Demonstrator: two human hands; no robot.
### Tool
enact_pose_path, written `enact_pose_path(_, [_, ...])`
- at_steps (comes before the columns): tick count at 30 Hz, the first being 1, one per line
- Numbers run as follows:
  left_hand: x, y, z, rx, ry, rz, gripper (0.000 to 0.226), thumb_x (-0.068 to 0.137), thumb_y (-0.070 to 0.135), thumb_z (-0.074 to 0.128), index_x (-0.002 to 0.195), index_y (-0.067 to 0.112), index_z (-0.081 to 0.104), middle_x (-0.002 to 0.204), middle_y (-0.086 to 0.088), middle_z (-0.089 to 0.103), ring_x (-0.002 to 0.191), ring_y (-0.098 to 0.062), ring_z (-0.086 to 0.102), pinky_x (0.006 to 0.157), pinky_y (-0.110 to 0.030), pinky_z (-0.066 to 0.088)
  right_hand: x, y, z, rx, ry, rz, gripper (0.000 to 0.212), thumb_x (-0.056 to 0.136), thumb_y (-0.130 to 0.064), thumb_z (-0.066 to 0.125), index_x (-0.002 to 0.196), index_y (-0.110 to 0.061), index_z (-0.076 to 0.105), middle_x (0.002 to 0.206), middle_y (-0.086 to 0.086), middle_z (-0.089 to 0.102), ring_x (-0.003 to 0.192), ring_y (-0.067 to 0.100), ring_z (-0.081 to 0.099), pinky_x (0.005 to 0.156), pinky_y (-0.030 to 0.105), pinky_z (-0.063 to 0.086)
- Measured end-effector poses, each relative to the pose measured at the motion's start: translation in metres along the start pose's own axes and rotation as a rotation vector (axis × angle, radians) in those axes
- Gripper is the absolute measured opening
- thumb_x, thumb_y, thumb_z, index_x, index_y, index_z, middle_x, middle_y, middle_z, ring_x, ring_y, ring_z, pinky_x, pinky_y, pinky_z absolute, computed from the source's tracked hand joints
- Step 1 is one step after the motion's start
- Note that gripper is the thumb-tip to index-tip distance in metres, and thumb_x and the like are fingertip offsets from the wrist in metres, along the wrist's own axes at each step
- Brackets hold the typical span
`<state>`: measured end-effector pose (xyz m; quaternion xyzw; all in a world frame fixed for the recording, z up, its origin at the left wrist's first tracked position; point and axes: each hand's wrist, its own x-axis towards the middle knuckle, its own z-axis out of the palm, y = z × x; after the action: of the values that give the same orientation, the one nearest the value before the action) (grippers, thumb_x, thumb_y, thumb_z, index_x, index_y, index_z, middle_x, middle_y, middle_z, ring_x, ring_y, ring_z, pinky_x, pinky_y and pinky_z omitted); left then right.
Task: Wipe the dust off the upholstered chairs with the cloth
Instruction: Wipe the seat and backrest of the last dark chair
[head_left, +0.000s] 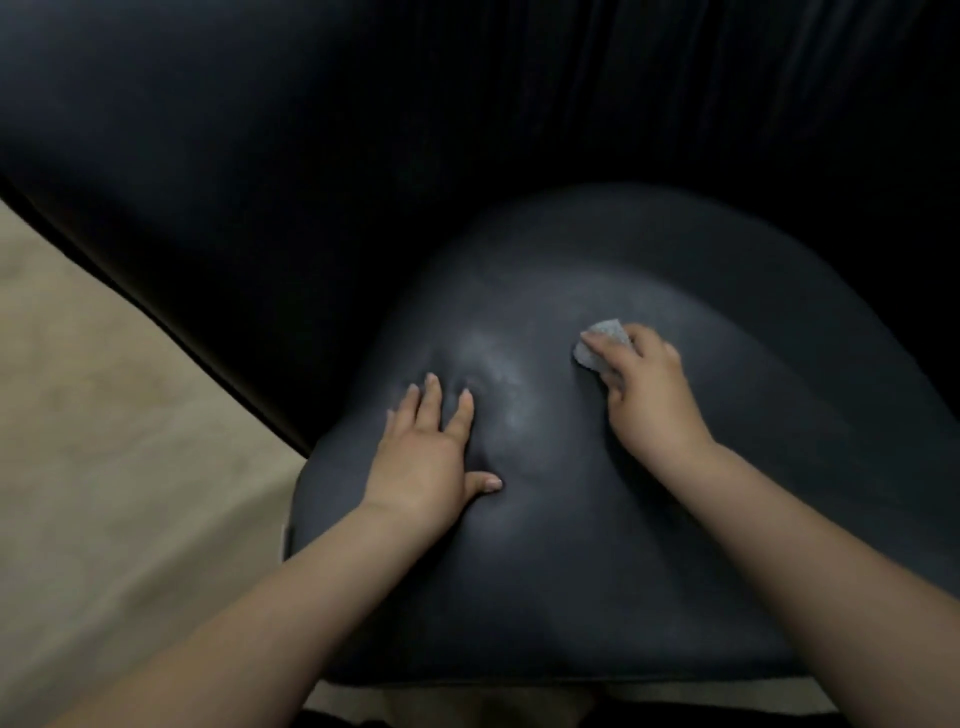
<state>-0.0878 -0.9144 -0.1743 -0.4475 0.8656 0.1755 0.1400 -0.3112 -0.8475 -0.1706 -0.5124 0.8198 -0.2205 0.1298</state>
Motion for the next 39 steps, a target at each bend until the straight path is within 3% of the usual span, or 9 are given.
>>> enact_pose_path(5, [0.006,0.002,-0.028,0.018,-0.226,-0.044,0.100,0.078,0.068,0.056,0.152,0.032,-0.001,0.159,-0.007,-0.013,0.146,-0.026,-0.008,0.119,-0.040,0.009,0.006,-0.014,-0.035,0.109,-0.183,0.115,0.052,0.082,0.012,0.047,0.123,-0.015,0.064,0.124,0.010,0.053,0.114,0.031,0.049,0.097,0.014,0.027])
enact_pose_path(9, [-0.002,0.002,-0.069,-0.002,-0.351,-0.034,0.084,0.087,0.050,0.058,0.152,0.035,0.007,0.161,-0.001,-0.005,0.147,-0.025,0.005,0.117,-0.043,0.018,-0.005,-0.041,-0.069,0.308,-0.109,0.153,0.050,0.080,0.012,0.054,0.120,-0.016,0.065,0.114,-0.002,0.053,0.110,0.013,0.052,0.094,0.000,0.026])
enact_pose_path(12, [-0.023,0.008,-0.108,-0.092,-0.179,-0.005,0.065,0.090,0.033,0.054,0.149,0.031,0.026,0.158,0.001,0.022,0.142,-0.022,0.024,0.114,-0.034,0.025,-0.013,-0.068,-0.098,0.465,-0.051,0.231,0.049,0.081,0.007,0.059,0.119,-0.025,0.065,0.111,-0.006,0.051,0.088,-0.012,0.052,0.074,-0.008,0.032])
enact_pose_path(15, [-0.056,0.011,-0.151,-0.167,0.034,-0.007,0.058,0.090,0.023,0.052,0.146,0.026,0.036,0.152,0.002,0.036,0.137,-0.019,0.031,0.110,-0.026,0.025,-0.016,-0.100,-0.133,0.719,-0.075,0.408,0.048,0.084,0.000,0.060,0.111,-0.040,0.064,0.112,-0.006,0.058,0.048,-0.003,0.058,0.039,0.012,0.044])
enact_pose_path(20, [-0.098,0.002,-0.231,-0.181,0.316,-0.012,0.047,0.084,0.017,0.064,0.131,0.019,0.058,0.134,-0.002,0.056,0.120,-0.027,0.046,0.102,-0.034,0.033,-0.010,-0.168,-0.179,0.894,-0.034,0.407,0.044,0.083,-0.003,0.064,0.113,-0.036,0.064,0.114,-0.010,0.064,0.070,-0.013,0.062,0.048,0.005,0.044])
enact_pose_path(25, [-0.104,-0.048,-0.301,-0.257,0.565,0.045,0.048,0.072,0.005,0.075,0.118,0.012,0.067,0.119,-0.007,0.062,0.107,-0.031,0.052,0.099,-0.023,0.028,0.006,-0.241,-0.178,0.972,-0.015,0.405,0.045,0.085,-0.003,0.063,0.112,-0.039,0.063,0.121,-0.003,0.058,0.062,-0.011,0.062,0.044,0.005,0.045])
enact_pose_path(28, [-0.088,-0.093,-0.333,-0.264,0.471,0.051,0.061,0.073,0.009,0.076,0.130,0.016,0.057,0.131,-0.008,0.053,0.118,-0.032,0.046,0.104,-0.030,0.029,0.016,-0.285,-0.161,0.994,0.065,0.427,0.045,0.085,-0.002,0.062,0.113,-0.038,0.063,0.123,-0.003,0.058,0.075,-0.012,0.063,0.054,0.006,0.048])
enact_pose_path(32, [-0.067,-0.149,-0.359,-0.374,0.215,0.012,0.082,0.077,0.025,0.077,0.146,0.018,0.035,0.142,-0.005,0.042,0.127,-0.021,0.044,0.108,-0.037,0.037,0.023,-0.334,-0.140,0.964,0.153,0.513,0.047,0.085,-0.002,0.061,0.114,-0.039,0.061,0.125,-0.007,0.058,0.109,-0.003,0.056,0.100,0.021,0.044])
enact_pose_path(39, [-0.036,-0.185,-0.382,-0.693,-0.197,0.104,0.091,0.078,0.015,0.077,0.151,0.021,0.022,0.150,0.007,0.036,0.118,-0.004,0.048,0.087,-0.020,0.044,0.028,-0.404,-0.106,0.943,0.240,0.466,0.044,0.090,-0.007,0.059,0.119,-0.040,0.058,0.125,-0.014,0.049,0.114,-0.013,0.046,0.095,0.001,0.032])
